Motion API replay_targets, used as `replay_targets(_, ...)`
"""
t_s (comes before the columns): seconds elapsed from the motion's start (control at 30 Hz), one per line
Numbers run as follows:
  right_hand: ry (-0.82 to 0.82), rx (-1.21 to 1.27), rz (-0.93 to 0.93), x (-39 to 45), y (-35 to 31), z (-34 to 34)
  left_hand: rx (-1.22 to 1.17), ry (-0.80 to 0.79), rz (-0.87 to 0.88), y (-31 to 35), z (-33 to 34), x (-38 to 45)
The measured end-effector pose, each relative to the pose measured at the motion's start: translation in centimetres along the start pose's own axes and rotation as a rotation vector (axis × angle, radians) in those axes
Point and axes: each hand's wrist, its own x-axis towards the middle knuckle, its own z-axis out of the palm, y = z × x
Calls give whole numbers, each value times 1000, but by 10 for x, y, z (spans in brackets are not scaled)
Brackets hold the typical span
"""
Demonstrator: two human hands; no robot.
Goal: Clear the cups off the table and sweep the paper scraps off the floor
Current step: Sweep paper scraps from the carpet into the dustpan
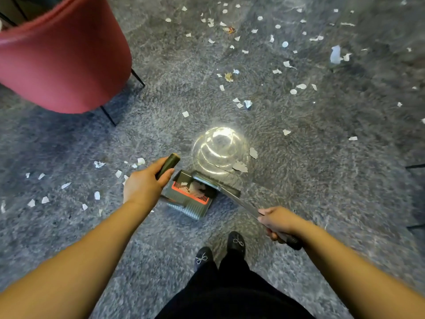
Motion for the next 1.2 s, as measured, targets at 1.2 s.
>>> replay_targets(1.2,198,223,124,110,-40,-208,207,-135,316,210,43,154)
